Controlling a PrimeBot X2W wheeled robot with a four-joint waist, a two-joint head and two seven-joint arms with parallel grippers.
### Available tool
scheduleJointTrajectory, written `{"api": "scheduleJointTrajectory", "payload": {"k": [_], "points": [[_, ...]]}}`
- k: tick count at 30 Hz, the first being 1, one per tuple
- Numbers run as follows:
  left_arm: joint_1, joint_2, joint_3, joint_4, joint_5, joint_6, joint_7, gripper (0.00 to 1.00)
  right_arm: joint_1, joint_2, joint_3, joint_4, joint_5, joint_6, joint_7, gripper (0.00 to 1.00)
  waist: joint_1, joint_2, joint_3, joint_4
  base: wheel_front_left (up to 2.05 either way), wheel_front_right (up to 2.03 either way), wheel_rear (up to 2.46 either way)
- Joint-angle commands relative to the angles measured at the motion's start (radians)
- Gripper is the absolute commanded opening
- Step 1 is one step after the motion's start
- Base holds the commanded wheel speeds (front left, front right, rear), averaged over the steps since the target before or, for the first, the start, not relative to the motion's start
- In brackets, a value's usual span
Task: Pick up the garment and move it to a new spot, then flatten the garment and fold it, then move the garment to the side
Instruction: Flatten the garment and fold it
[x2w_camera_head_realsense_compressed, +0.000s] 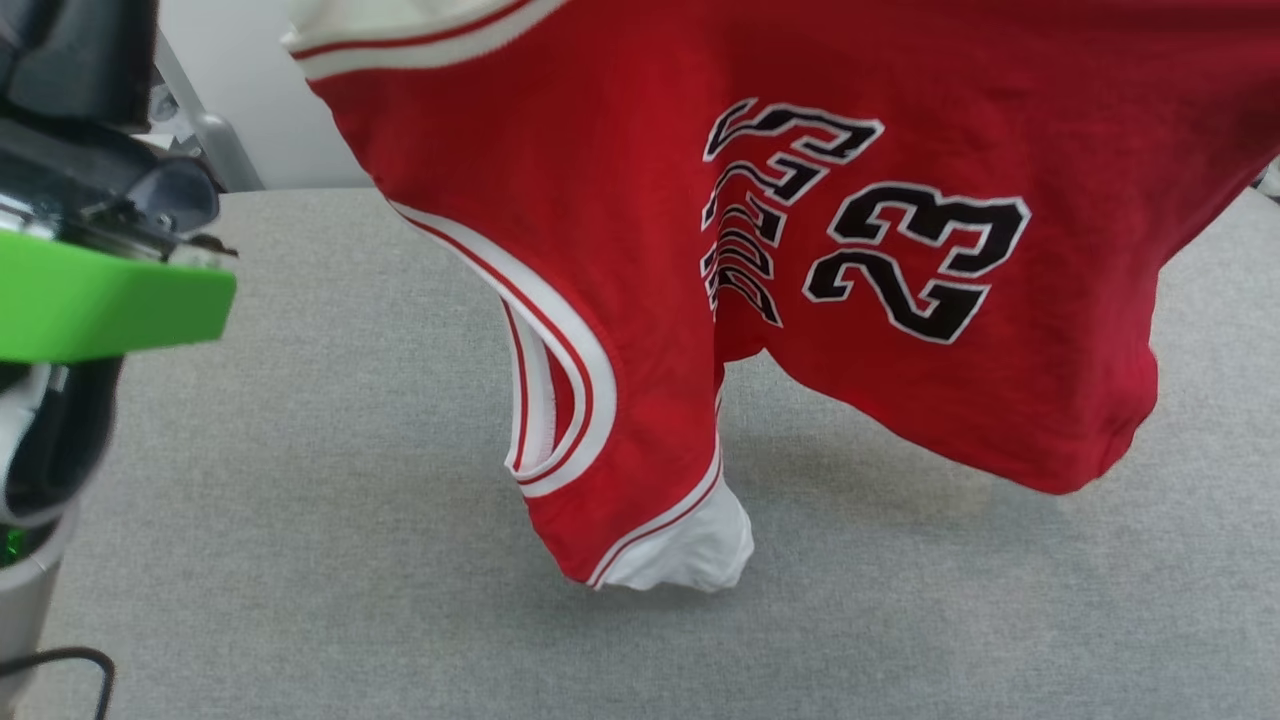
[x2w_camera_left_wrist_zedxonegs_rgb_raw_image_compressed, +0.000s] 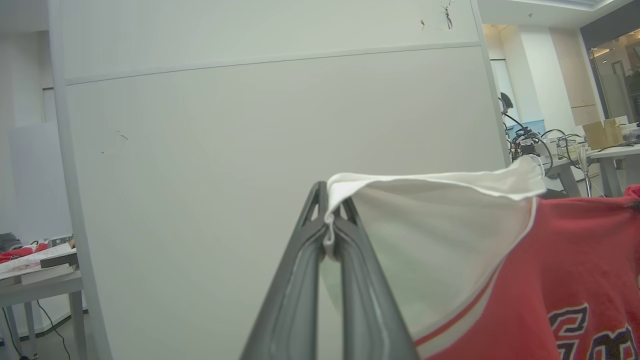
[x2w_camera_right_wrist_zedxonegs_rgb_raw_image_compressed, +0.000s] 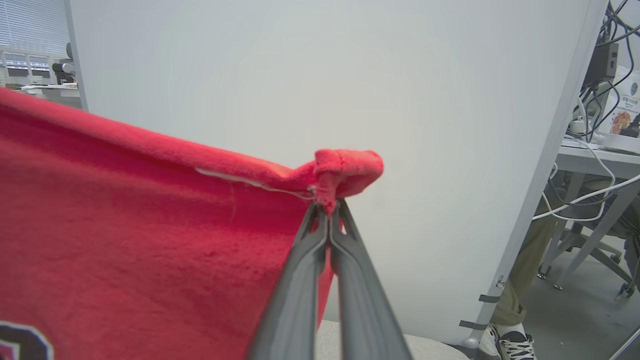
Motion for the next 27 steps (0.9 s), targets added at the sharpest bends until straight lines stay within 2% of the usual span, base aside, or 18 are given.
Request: {"api": "scheduleJointTrajectory", "payload": {"k": [1, 8, 16, 22, 27], "points": [[-0.040, 0.011, 0.005, 0.012, 0.010, -0.003, 0.009, 0.00, -0.026, 0.000, -0.008, 0.007, -0.009, -0.002, -0.014, 0.00, 0.0000, 0.0000, 0.030, -0.005, 0.00, 0.00, 0.00], [-0.179, 0.049, -0.003, 0.104, 0.009, -0.053, 0.052, 0.00, -0.148, -0.020, 0.009, 0.059, -0.028, -0.002, -0.047, 0.00, 0.0000, 0.0000, 0.124, -0.017, 0.00, 0.00, 0.00], [-0.398, 0.096, -0.004, 0.232, 0.026, -0.129, 0.077, 0.00, -0.392, -0.032, 0.053, 0.187, -0.063, -0.002, -0.091, 0.00, 0.0000, 0.0000, 0.299, -0.031, 0.00, 0.00, 0.00], [-0.614, 0.068, -0.025, 0.359, 0.046, -0.193, 0.015, 0.00, -0.598, -0.037, 0.109, 0.324, -0.113, -0.002, -0.142, 0.00, 0.0000, 0.0000, 0.442, -0.032, 0.00, 0.00, 0.00], [-0.823, 0.041, -0.082, 0.553, 0.110, -0.229, -0.041, 0.00, -0.785, -0.008, 0.158, 0.489, -0.170, -0.002, -0.211, 0.00, 0.0000, 0.0000, 0.543, -0.037, 0.00, 0.00, 0.00]]}}
